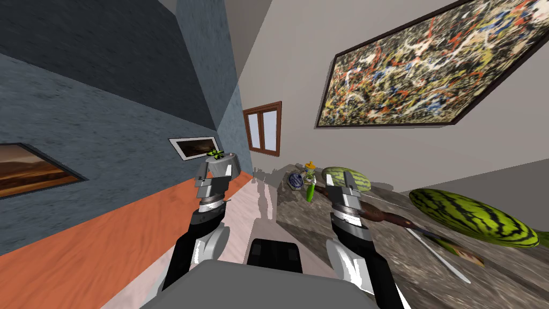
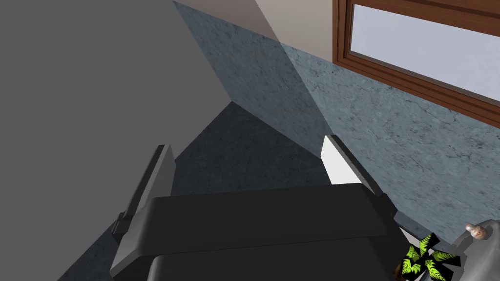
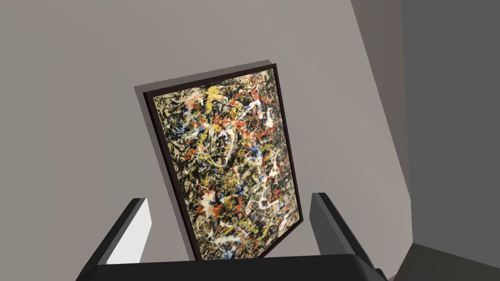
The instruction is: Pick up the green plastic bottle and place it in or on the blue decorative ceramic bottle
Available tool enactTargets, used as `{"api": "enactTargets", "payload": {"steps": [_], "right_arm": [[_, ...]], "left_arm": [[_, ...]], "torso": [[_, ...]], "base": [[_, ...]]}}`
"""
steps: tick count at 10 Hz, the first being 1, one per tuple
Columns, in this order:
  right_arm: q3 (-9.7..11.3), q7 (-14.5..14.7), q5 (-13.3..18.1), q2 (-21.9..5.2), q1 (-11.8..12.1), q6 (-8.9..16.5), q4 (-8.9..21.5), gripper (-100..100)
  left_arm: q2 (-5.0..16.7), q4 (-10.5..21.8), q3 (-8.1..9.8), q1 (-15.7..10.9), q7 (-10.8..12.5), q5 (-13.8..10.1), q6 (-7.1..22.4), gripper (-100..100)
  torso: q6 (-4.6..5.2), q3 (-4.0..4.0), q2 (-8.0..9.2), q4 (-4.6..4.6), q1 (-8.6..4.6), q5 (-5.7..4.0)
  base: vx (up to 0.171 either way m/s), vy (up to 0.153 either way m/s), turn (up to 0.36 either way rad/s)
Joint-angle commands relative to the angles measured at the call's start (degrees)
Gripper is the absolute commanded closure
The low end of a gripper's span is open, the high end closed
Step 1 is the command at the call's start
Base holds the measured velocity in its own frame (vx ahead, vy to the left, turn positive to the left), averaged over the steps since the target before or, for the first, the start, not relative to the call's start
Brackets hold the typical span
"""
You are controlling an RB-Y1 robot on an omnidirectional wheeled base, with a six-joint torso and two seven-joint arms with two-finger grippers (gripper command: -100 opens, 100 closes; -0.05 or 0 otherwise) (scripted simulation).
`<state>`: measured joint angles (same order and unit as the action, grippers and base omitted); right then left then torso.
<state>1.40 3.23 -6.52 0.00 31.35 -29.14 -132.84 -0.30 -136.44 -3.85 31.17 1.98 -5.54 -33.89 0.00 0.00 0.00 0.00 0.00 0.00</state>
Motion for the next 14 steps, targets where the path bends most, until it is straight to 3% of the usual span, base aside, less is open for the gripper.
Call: {"api": "enactTargets", "payload": {"steps": [1, 7, 14], "right_arm": [[-0.17, 0.43, 0.46, -2.51, -0.47, 0.78, 0.90, -100], [-0.84, 2.99, 2.96, -9.10, -3.63, 5.10, 5.79, -100], [-1.78, 7.63, 7.20, -15.61, -9.52, 12.62, 13.92, -100]], "left_arm": [[0.00, 0.00, 0.00, 0.00, 0.00, 0.00, 0.00, 0], [-0.01, 0.00, -0.01, 0.00, 0.00, 0.00, 0.00, 0], [-0.01, 0.00, -0.01, -0.01, 0.00, 0.00, 0.00, 0]], "torso": [[0.00, 0.00, 0.00, 0.00, 0.00, 0.00], [0.00, 0.10, 0.18, 0.04, 0.22, 0.04], [0.00, 0.17, 0.29, 0.07, 0.30, 0.07]], "base": [[-0.012, 0.021, -0.025], [-0.043, 0.056, -0.043], [-0.072, 0.085, -0.063]]}}
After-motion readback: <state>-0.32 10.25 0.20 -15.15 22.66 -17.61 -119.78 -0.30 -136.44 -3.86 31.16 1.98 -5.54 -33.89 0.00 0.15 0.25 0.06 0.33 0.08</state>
